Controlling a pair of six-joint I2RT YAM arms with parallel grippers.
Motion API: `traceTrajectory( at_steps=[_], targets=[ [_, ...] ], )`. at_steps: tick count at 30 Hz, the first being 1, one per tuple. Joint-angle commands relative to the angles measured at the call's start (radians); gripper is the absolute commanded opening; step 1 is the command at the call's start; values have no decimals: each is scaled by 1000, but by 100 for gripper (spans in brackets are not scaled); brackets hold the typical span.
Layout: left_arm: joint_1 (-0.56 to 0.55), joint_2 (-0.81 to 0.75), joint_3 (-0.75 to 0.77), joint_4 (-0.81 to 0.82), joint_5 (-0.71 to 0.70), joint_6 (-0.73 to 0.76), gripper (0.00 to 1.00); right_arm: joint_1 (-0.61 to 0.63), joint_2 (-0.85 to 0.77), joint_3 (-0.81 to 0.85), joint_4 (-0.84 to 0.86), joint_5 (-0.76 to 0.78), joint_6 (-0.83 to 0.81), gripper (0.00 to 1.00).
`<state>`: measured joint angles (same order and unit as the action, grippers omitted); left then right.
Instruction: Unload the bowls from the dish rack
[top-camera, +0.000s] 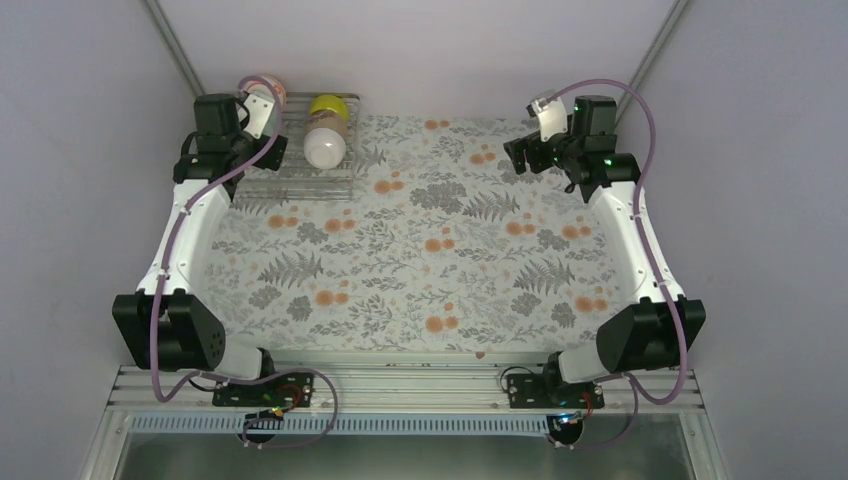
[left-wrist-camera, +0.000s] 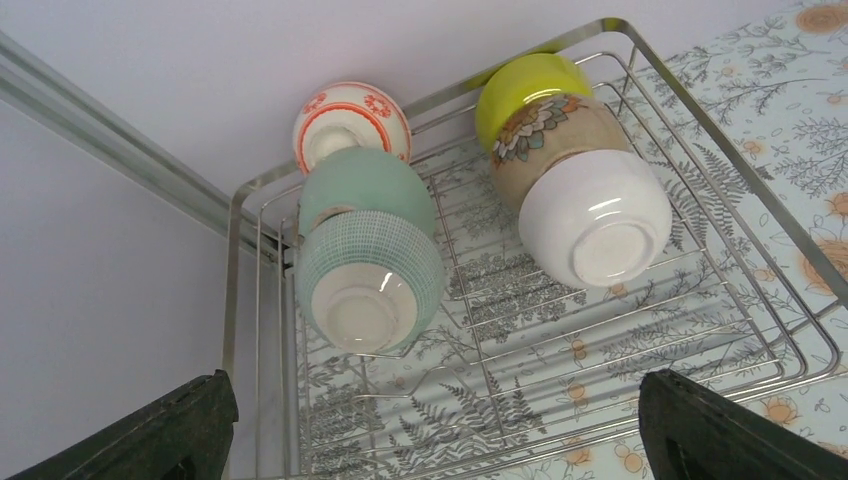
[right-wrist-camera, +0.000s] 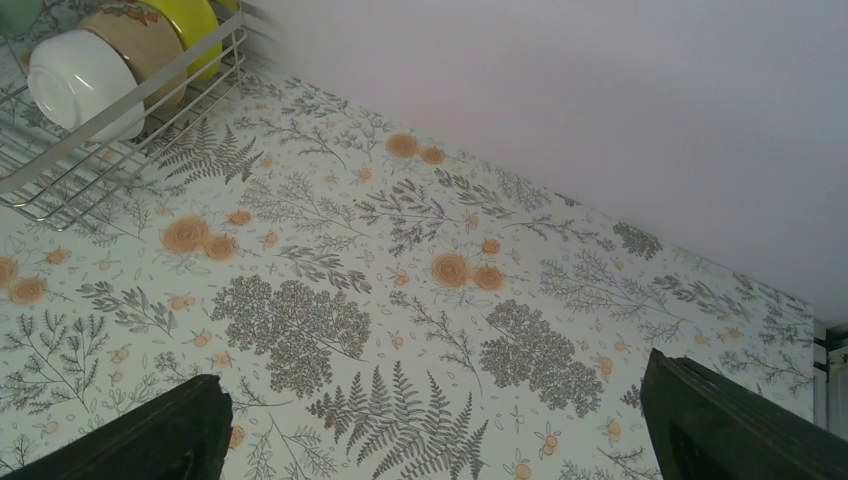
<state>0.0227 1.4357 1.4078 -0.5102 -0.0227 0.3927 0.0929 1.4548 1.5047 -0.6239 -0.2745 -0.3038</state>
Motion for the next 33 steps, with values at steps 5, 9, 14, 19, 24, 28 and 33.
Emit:
traceTrajectory(
  at_steps=[5, 9, 14, 19, 24, 28, 33],
  targets=[
    [5, -5, 10, -15, 21, 2, 100, 12, -1, 24, -12, 18, -17, 100],
    [5, -5, 12, -13, 27, 2, 100, 14, 10, 42, -25, 21, -11, 100],
    [3, 32, 41, -30, 47, 9, 100, 19, 16, 46, -27, 28, -8, 100],
    [-80, 182, 214, -192, -18, 66, 96, 27, 29, 65, -55, 17, -6, 100],
    [-187, 393, 457, -464, 50, 84, 95, 40, 34, 58, -69, 6, -15, 100],
    [-211, 621, 790, -726, 179, 40, 91, 51, 32, 37, -78, 27, -21, 100],
    [-219, 853, 1087, -846, 124, -61, 90, 57, 11, -13, -78, 76, -37, 100]
  ],
)
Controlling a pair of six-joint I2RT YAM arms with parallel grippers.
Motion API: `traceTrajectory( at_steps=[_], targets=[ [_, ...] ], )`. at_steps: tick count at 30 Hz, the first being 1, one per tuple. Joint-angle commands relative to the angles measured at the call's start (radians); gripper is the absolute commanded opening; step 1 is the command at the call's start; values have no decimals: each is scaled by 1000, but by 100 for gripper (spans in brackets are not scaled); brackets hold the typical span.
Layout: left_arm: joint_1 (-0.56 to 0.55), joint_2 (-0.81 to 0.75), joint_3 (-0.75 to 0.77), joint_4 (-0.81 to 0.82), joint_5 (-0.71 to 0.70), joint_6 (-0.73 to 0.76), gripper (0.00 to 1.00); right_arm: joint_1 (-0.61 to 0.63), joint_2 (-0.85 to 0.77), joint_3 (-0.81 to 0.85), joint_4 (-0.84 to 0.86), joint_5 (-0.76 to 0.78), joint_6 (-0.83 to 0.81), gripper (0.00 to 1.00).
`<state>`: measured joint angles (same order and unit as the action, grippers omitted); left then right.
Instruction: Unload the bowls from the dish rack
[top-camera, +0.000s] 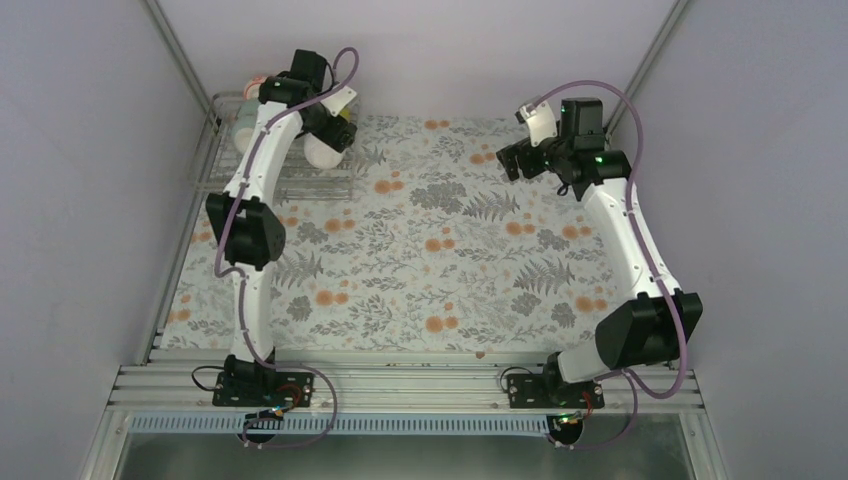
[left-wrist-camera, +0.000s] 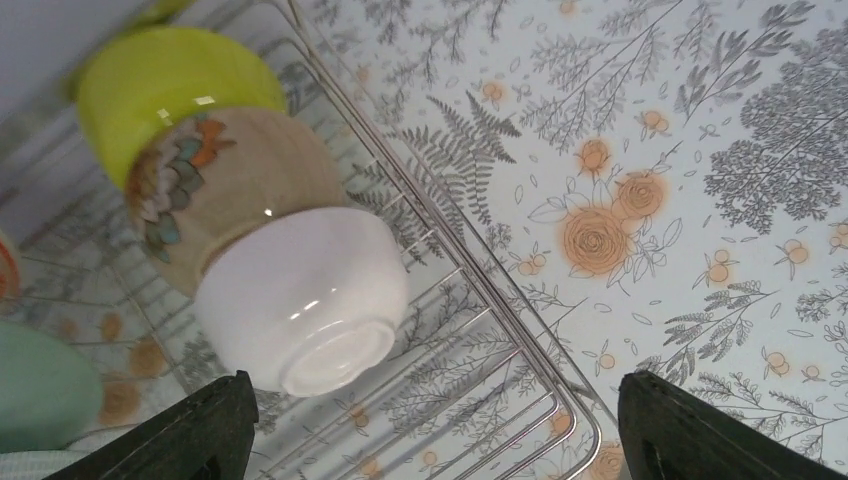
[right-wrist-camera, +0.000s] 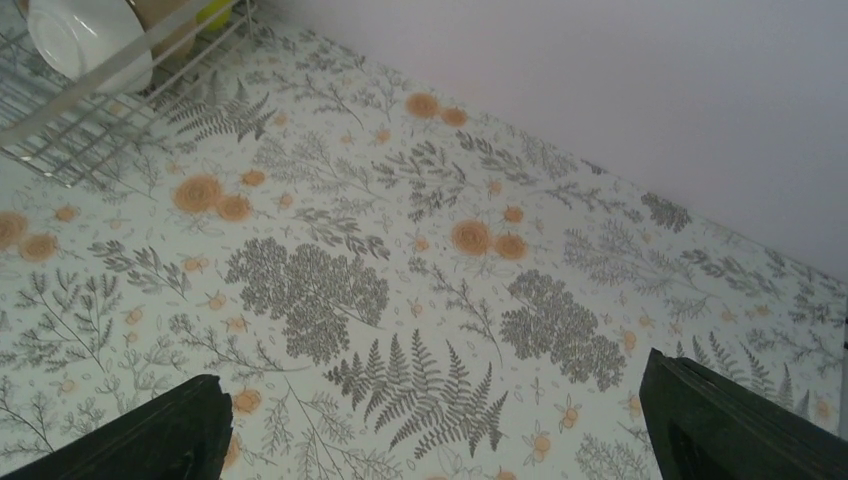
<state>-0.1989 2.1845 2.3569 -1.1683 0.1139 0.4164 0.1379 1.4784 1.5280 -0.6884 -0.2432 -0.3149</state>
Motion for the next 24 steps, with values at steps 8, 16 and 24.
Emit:
traceTrajectory(
  at_steps=[8, 16, 24],
  targets=[
    [-50, 137, 36, -188, 56, -108, 89, 13, -60, -133, -1, 93, -59, 100],
    [-95, 157, 0, -189, 41, -119, 88, 14, -70, -164, 18, 99, -43, 100],
    [-110, 180, -52, -189, 18, -122, 77, 12, -91, -193, 21, 100, -39, 100]
  ],
)
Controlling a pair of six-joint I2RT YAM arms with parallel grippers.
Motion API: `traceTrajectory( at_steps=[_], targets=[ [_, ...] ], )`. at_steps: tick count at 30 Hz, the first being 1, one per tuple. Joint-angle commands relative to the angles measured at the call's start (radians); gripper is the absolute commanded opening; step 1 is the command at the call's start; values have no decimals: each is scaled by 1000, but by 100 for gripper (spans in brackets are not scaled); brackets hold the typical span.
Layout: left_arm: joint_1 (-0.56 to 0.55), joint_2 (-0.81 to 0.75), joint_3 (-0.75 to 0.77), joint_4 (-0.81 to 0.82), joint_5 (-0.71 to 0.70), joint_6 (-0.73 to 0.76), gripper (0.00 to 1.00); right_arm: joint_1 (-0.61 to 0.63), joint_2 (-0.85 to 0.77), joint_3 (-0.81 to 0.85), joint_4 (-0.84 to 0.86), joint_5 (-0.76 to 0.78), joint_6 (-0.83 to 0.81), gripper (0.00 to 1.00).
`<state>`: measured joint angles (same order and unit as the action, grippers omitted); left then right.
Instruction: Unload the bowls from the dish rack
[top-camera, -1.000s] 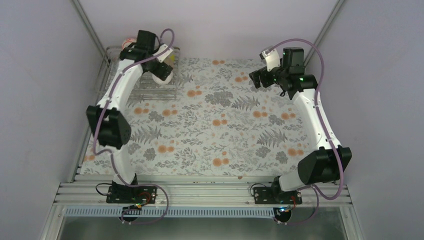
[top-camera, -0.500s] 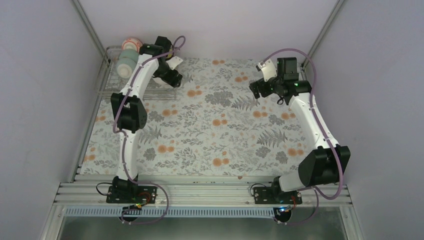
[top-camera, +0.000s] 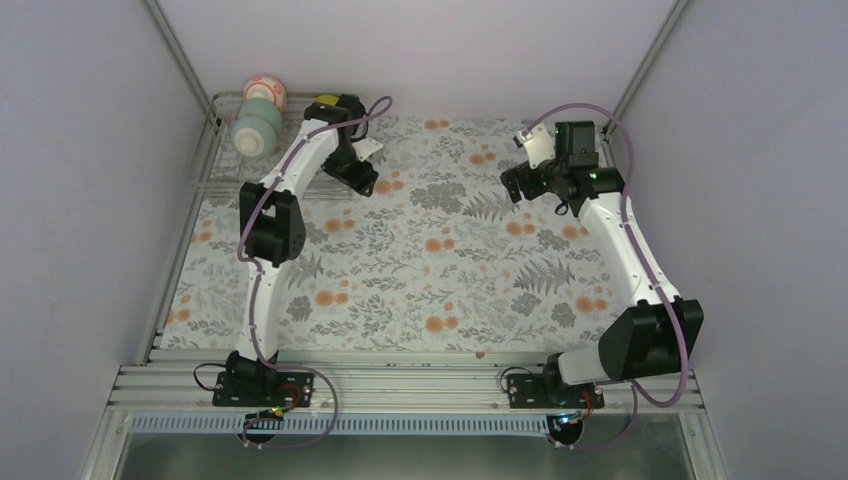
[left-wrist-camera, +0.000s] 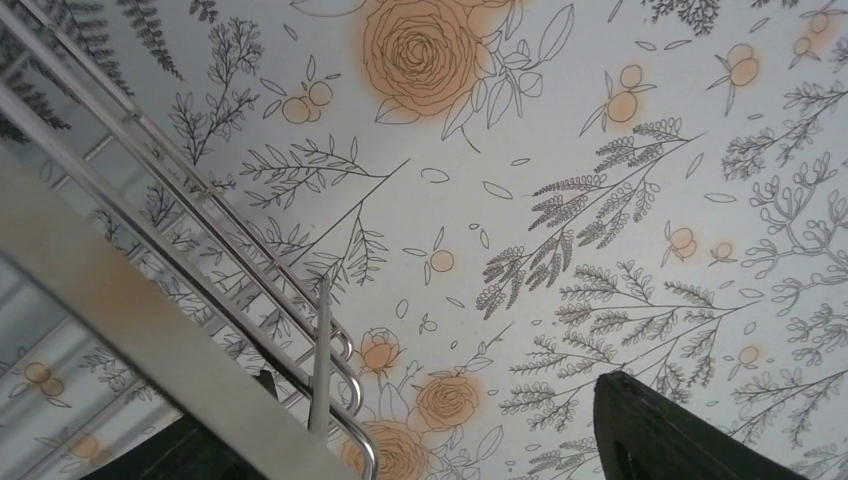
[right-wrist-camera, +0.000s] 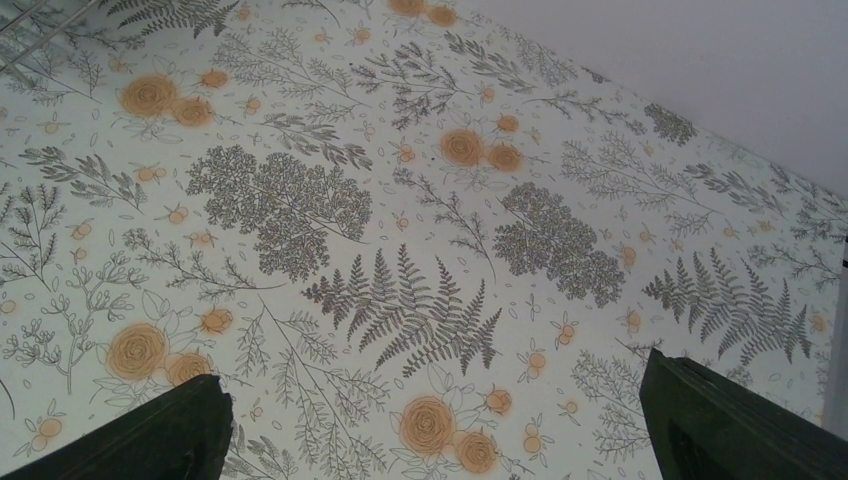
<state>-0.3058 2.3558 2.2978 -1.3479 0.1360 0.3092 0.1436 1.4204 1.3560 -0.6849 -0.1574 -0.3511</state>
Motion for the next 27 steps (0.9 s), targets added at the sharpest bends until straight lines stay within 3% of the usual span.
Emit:
traceTrajectory(
  at_steps=[1, 5, 12, 27],
  targets=[
    [-7, 4, 9, -10, 3, -13, 71, 7, -36, -24, 17, 14, -3, 100],
    [-33, -21, -11, -10, 27, -5, 46, 8, -51, -42, 21, 22, -5, 100],
    [-93, -32, -37, -10, 67, -10, 27, 8, -65, -52, 13, 19, -1, 100],
    [-339, -38, -71, -10, 131, -12, 26, 6, -174, -91, 38, 159, 6, 100]
  ],
)
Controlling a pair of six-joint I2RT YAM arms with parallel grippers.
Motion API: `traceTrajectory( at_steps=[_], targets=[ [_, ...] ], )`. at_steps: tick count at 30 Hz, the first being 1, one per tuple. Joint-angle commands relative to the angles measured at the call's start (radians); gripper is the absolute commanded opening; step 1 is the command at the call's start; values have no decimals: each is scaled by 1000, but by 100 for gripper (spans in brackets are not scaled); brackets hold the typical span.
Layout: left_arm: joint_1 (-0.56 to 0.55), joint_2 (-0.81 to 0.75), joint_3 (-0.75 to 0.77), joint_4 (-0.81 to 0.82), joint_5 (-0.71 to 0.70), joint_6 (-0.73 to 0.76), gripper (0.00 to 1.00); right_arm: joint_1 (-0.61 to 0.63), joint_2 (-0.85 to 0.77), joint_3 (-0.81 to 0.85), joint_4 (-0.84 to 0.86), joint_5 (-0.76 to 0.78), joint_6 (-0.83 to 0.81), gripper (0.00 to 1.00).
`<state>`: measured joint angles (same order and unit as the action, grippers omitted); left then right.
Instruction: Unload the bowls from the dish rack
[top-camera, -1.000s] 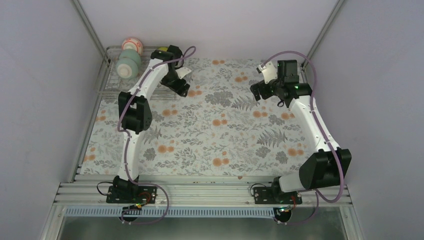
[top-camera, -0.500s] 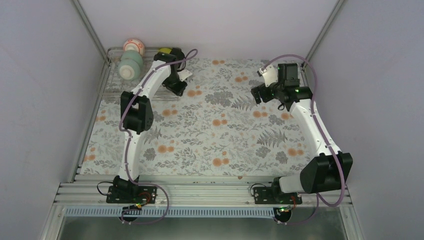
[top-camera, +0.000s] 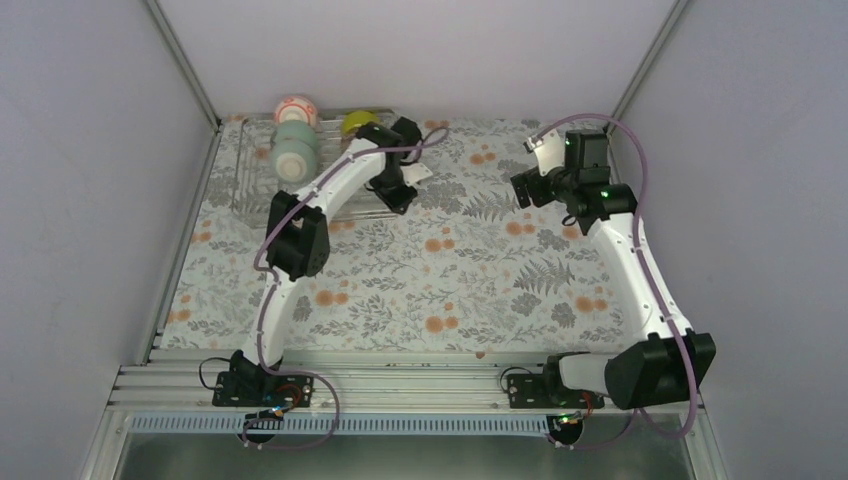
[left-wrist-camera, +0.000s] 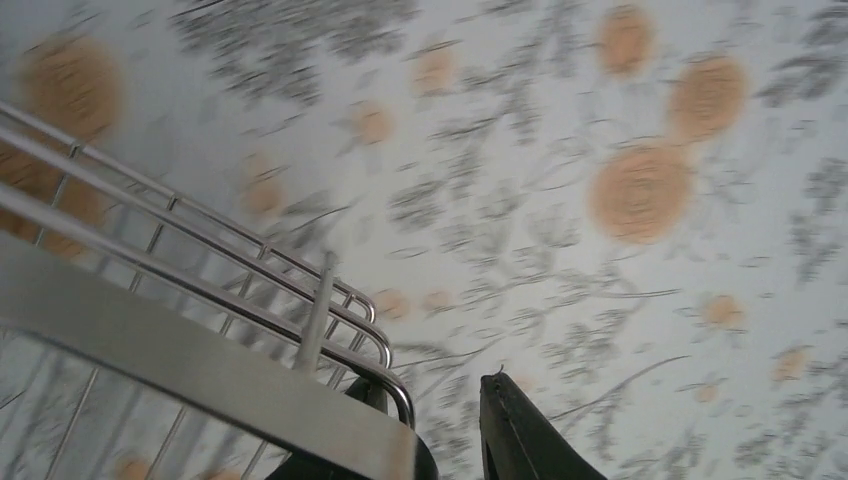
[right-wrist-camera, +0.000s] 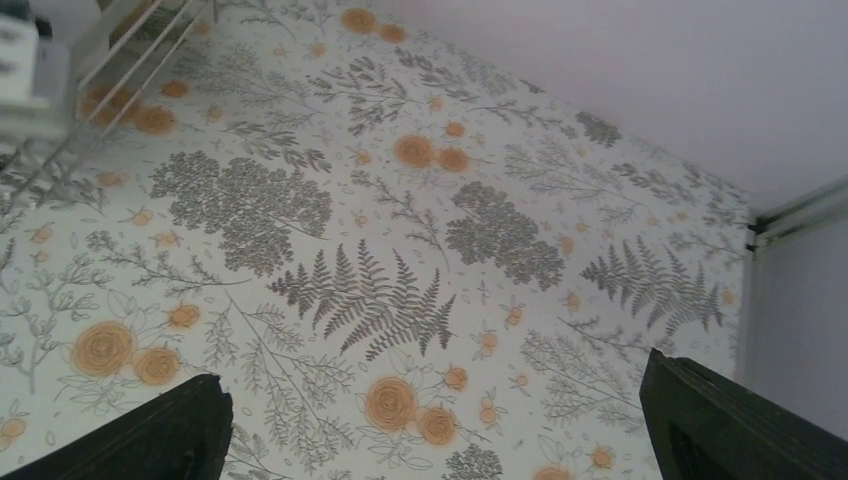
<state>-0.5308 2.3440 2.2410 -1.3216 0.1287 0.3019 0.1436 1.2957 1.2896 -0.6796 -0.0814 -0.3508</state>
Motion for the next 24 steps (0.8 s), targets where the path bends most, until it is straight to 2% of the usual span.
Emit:
traceTrajectory(
  at_steps=[1, 7, 11, 12, 13, 15, 17, 18, 24],
  targets=[
    [-135, -26, -16, -36, 139, -8, 26, 4, -58, -27, 37, 100, 7, 100],
    [-219, -31, -23, -37, 136, -25, 26, -11, -113, -33, 40, 154, 3, 100],
    [-228, -27, -13, -37, 111, -40, 26, -27, -142, -33, 42, 167, -2, 100],
    [-228, -27, -7, -36, 96, -42, 29, -31, -147, -33, 42, 168, -2, 100],
    [-228, -30, -3, -36, 86, -41, 39, -36, -150, -34, 41, 169, -2, 100],
    [-227, -35, 14, -36, 70, -36, 72, -42, -161, -36, 43, 172, -2, 100],
    [-224, -44, 42, -36, 54, -29, 96, -48, -170, -40, 45, 172, -5, 100],
    [-222, -48, 61, -36, 44, -27, 100, -52, -174, -42, 46, 169, -6, 100],
    [-195, -125, 120, -36, -10, 23, 100, -58, -180, -37, 29, 129, -20, 100]
  ],
)
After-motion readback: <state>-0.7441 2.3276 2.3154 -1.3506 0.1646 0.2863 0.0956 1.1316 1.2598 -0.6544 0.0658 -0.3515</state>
